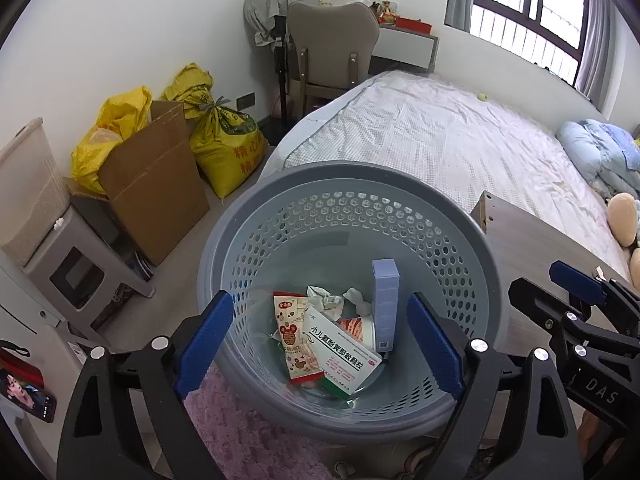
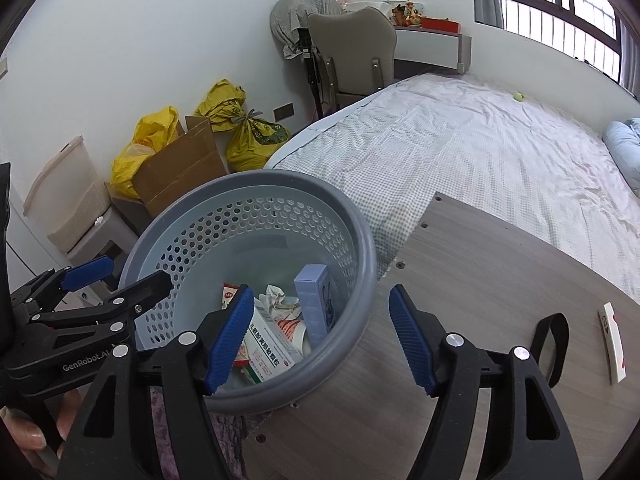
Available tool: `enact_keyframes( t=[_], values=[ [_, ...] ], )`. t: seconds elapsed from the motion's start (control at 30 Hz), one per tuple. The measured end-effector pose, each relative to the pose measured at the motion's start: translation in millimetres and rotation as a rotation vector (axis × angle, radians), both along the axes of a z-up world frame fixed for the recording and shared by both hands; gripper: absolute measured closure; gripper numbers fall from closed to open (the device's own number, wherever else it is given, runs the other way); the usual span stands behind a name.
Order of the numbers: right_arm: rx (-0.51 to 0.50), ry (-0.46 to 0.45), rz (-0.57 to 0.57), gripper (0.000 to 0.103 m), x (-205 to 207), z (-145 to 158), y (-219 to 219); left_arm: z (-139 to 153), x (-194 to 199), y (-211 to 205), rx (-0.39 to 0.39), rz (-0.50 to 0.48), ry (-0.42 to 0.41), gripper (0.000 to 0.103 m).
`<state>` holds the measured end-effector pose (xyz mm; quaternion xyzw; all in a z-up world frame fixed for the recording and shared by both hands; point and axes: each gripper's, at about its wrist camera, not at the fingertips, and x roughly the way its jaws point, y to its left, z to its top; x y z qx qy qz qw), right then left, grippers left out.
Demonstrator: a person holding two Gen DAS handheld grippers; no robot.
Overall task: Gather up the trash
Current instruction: 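Withdraw both tools from the basket back over the table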
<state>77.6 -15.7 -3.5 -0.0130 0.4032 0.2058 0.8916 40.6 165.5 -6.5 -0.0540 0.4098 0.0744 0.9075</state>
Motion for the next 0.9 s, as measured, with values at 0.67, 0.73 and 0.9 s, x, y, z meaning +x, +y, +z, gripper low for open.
enact_keyframes(
  t=[0.67,0.73,0.9],
  values=[
    [0.027,-0.044,-0.111,0.027,-34.6,7.4,-67.4,19.2,-18.5,-50.2,0.035,-0.063,-0.045,0.009],
    [0.021,-0.047,-0.13,0.027,-39.4,6.7,-76.6,18.9,-18.9,-57.8,0.036,-0.075,-0.045,0.009],
    [0.017,-0.044,-0.191,0.027,-52.0,4.8,-107.3,15.4,-19.3,-81.6,0.021,-0.131,-0.036,0.009]
  ],
)
